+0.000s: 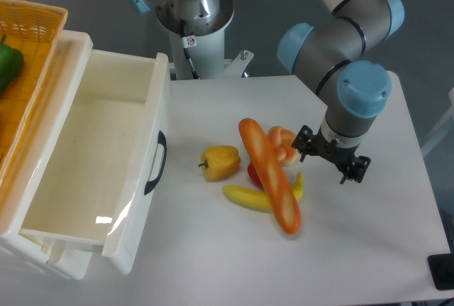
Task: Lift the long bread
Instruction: 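Move the gripper over the long orange baguette and lower it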
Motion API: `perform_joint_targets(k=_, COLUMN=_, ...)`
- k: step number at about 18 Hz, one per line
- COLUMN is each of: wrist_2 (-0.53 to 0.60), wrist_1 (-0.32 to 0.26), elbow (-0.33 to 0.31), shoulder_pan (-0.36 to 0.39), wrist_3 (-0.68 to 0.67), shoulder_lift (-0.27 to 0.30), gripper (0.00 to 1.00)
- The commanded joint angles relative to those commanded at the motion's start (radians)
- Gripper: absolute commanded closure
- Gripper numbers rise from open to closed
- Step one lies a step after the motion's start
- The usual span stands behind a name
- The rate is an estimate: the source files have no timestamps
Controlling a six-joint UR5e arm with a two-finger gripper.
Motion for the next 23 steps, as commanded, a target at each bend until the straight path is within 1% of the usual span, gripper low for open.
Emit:
perform_joint_targets(k=6, wrist_2=0.002, wrist_1=-0.003, elbow=-0.003, shoulder_pan=-0.011, wrist_3=-0.029, shoulder_lift=0.000, gripper=0.00)
perform_joint_targets(k=8, wrist_2=0.006, wrist_1=-0.003, elbow=-0.027, shoulder_pan=-0.017, wrist_3=-0.067, shoulder_lift=0.014, gripper=0.00)
perform_joint_targets(k=12, wrist_2=0.051, wrist_1=-0.003, elbow=-0.087, shoulder_pan=-0.034, wrist_3=-0.146, shoulder_lift=0.060, gripper=0.00)
perform_joint_targets(k=14, wrist_2=0.054, wrist_1=-0.002, elbow=-0.130, shoulder_pan=-0.040, wrist_3=-0.152, shoulder_lift=0.080, gripper=0.00)
perform_joint_targets(k=16, wrist_2=0.066, wrist_1=-0.005, elbow=-0.141, shoulder_pan=-0.064, wrist_3=-0.164, shoulder_lift=0.087, gripper=0.00)
perform_joint_targets(k=20, wrist_2=0.060, wrist_1=-0.011, elbow=-0.172, shoulder_pan=-0.069, wrist_3=-0.204, shoulder_lift=0.115, gripper=0.00)
perform_joint_targets(k=23, wrist_2=0.054, wrist_1=-0.005, elbow=-0.210, shoulder_pan=-0.089, wrist_3=-0.290, shoulder_lift=0.127, gripper=0.00)
